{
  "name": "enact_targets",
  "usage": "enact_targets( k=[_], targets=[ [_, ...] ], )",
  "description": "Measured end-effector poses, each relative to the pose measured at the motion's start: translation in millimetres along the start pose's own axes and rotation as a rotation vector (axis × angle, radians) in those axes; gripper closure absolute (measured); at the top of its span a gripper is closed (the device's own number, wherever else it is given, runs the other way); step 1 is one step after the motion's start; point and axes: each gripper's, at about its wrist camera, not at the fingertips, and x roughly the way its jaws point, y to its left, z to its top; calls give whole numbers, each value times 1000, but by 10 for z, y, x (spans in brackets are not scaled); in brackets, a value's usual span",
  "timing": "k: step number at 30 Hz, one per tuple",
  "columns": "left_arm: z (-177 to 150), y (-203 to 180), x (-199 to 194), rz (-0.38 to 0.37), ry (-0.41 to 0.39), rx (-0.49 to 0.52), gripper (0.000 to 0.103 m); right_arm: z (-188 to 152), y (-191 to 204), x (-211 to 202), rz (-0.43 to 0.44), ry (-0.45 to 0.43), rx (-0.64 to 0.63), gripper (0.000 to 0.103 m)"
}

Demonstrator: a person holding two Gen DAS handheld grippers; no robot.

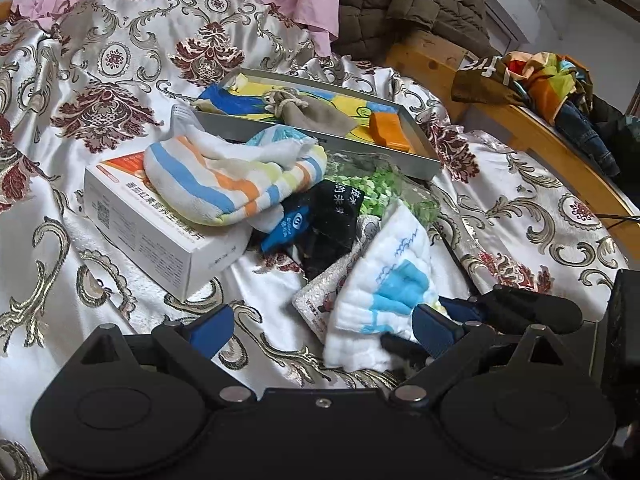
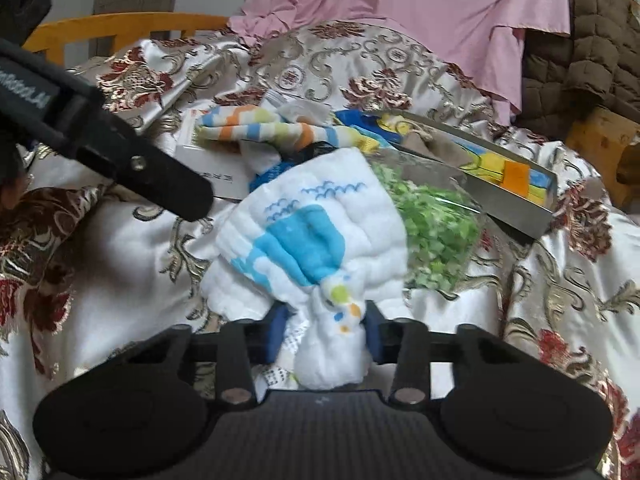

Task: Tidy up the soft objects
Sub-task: 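Grasp the white blue-print towel with the right tool while the left tool grasps the cartoon tag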

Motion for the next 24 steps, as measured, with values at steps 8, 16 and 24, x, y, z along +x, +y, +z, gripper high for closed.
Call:
enact_targets(
  k=[8,16,24],
  targets=[
    [-21,1,5,-7,5,16,7,-42,-204,-250,-88,17,98,80],
    [15,-9,291,-14,36,94,7,-94,-492,-266,-144,21,220,81],
    [127,-77,660,-54,85,168,7,-106,-567,-202,-141,11,248,81]
  ],
)
